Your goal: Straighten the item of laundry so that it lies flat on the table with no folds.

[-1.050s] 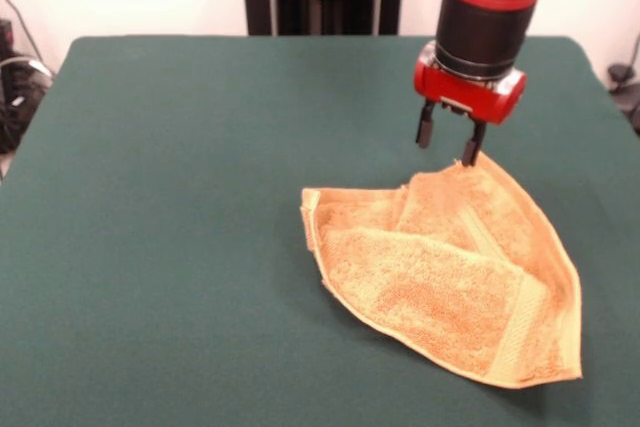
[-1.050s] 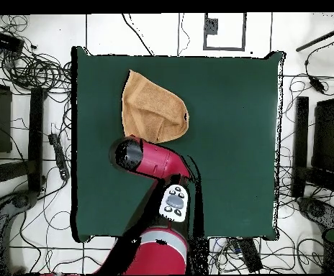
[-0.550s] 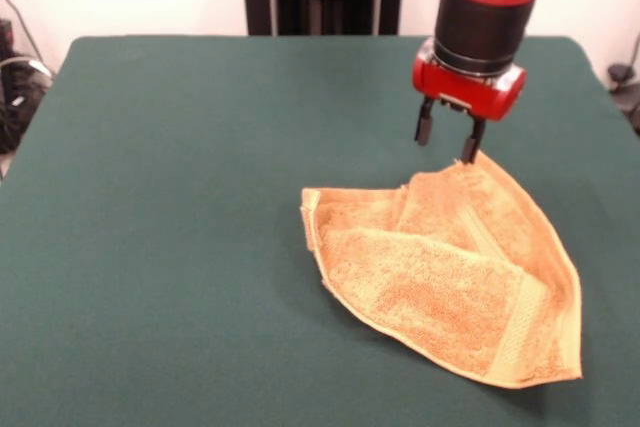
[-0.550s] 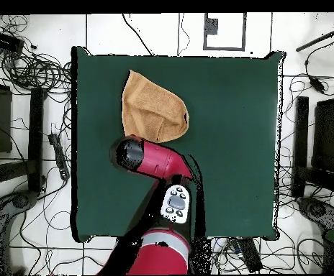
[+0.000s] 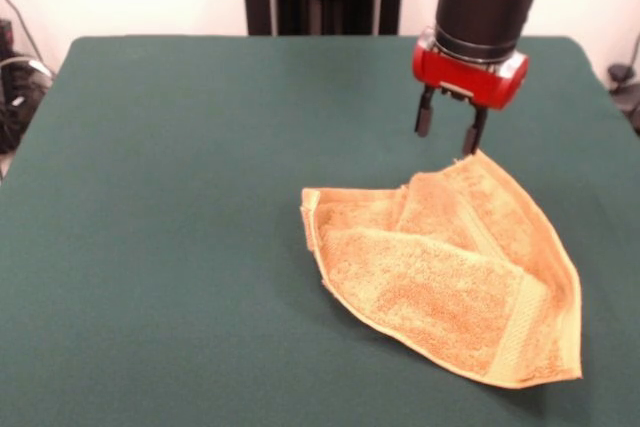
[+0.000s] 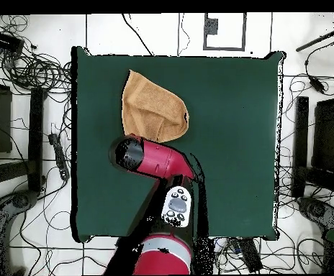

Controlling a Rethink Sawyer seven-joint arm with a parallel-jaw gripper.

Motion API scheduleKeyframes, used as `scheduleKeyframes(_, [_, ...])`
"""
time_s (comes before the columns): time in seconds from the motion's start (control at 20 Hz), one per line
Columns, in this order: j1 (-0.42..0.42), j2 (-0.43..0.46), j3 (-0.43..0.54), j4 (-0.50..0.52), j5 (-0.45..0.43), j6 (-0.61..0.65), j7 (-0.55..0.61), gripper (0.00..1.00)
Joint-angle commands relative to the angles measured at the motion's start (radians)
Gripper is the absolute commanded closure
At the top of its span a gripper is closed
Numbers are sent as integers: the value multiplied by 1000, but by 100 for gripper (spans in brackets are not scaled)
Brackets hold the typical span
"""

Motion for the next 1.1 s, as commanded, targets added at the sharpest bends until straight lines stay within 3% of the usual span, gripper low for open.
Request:
scheduleKeyframes(0.05, [-25, 27, 73, -7, -27, 108, 85, 0])
scheduleKeyframes(0.75, [-160, 50, 172, -99, -105, 31, -63, 0])
scheduleKeyframes(1.1, [-211, 75, 214, -148, -173, 9, -64, 0])
